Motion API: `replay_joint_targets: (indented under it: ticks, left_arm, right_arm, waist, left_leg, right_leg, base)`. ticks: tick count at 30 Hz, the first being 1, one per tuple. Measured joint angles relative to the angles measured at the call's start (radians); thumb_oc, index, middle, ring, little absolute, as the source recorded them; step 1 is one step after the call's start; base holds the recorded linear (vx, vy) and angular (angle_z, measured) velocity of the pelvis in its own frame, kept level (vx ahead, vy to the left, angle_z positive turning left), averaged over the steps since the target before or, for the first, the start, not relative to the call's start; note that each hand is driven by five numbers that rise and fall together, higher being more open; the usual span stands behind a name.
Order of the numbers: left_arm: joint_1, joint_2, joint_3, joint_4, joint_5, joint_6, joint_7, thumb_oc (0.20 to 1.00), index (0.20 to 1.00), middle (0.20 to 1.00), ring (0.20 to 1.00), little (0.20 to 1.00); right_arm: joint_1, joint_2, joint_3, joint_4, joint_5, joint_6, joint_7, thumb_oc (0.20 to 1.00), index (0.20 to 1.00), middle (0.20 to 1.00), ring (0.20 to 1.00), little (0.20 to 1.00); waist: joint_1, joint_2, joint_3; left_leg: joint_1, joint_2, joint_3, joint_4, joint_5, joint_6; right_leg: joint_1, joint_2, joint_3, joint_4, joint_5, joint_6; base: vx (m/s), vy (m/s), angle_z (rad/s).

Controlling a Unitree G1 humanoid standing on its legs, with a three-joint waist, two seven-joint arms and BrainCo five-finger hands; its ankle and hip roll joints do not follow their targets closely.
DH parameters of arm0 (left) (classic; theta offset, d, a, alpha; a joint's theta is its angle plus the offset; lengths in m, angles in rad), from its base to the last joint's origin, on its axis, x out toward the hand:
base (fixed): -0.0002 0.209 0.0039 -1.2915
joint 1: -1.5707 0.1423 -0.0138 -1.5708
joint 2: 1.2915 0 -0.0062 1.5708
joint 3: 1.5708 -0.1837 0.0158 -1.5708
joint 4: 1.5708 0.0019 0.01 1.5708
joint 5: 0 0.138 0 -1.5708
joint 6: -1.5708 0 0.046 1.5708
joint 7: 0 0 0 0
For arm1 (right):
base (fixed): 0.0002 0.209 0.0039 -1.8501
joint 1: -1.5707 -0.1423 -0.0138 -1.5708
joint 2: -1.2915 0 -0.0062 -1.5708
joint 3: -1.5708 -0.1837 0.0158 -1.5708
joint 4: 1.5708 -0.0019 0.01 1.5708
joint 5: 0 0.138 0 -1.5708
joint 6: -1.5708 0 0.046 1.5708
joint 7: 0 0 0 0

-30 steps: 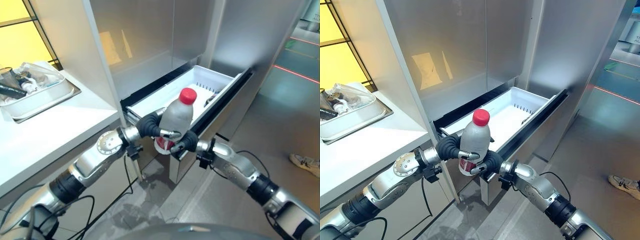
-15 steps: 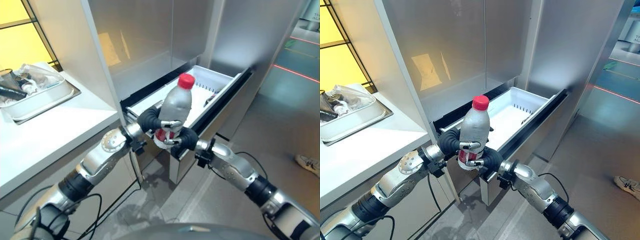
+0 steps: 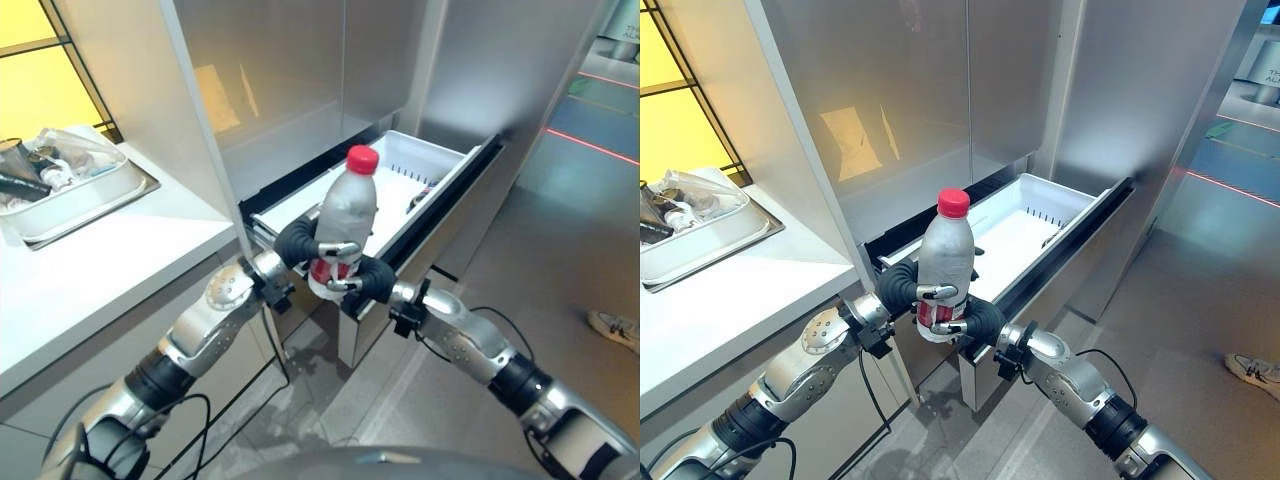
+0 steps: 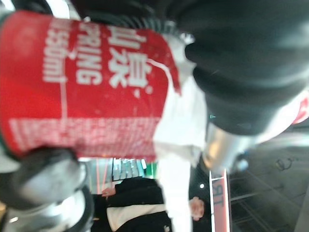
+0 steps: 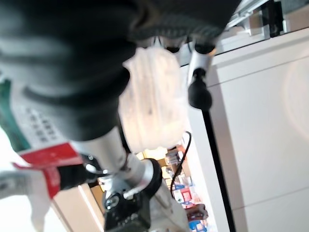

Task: Take the drinks into the refrigerator

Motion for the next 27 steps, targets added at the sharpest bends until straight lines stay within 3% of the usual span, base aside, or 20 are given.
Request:
replay_joint_targets:
  ticks: [4,27]
  left_arm:
    - [-0.005,-0.017,0.065,-0.010,-0.002,-0.040,0.008,1.000,1.000,1.000,1.000,1.000]
    - [0.017,-0.015,0.145,-0.011,-0.003,-0.056,0.028,1.000,1.000,1.000,1.000,1.000]
  right_arm:
    - [0.029,0.013,0.016,0.000,-0.001,0.017,0.000,0.200,0.200,0.200,0.200,0.200]
    - [0.046,0.001,0.006,0.000,-0.001,0.019,-0.004,0.200,0.200,0.200,0.200,0.200]
  waist:
    - [0.000,0.000,0.000]
    - [0.001,0.005,0.003]
  left_leg:
    - [0.000,0.000,0.000,0.000,0.000,0.000]
    - [-0.001,0.003,-0.001,0.000,-0.001,-0.001]
  right_leg:
    - [0.000,0.000,0.000,0.000,0.000,0.000]
    - [0.000,0.001,-0.002,0.000,-0.002,-0.002]
  base:
    - [0.00,0.000,0.00]
    - [0.00,0.000,0.00]
